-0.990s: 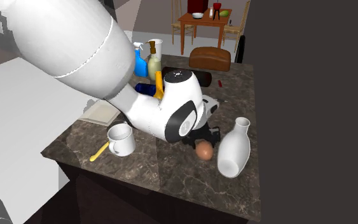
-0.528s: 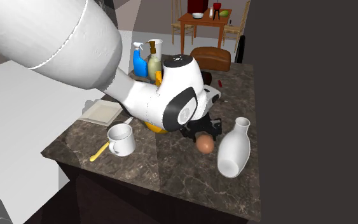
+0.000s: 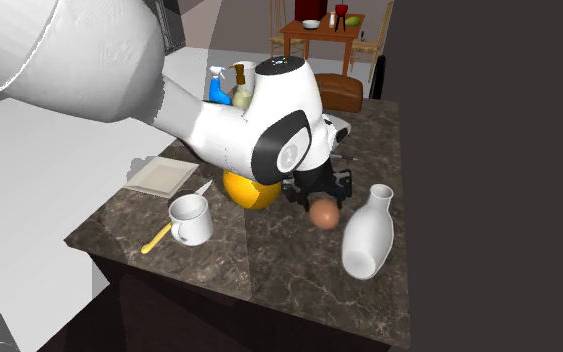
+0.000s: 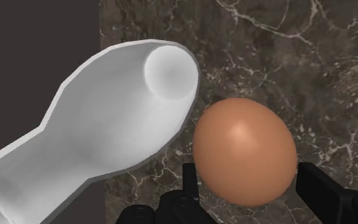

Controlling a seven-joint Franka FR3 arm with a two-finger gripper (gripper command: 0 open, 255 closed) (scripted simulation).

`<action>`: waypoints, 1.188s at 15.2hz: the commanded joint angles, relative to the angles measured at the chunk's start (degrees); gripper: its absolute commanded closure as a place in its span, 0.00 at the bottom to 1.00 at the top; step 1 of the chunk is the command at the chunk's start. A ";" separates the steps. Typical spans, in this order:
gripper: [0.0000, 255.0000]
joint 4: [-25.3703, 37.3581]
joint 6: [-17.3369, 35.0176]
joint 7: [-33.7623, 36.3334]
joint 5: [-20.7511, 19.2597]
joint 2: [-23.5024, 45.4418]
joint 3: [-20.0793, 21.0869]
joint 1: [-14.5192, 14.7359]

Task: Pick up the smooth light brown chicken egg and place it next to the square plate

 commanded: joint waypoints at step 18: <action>1.00 1.33 -8.01 29.84 -7.43 -2.12 16.17 8.63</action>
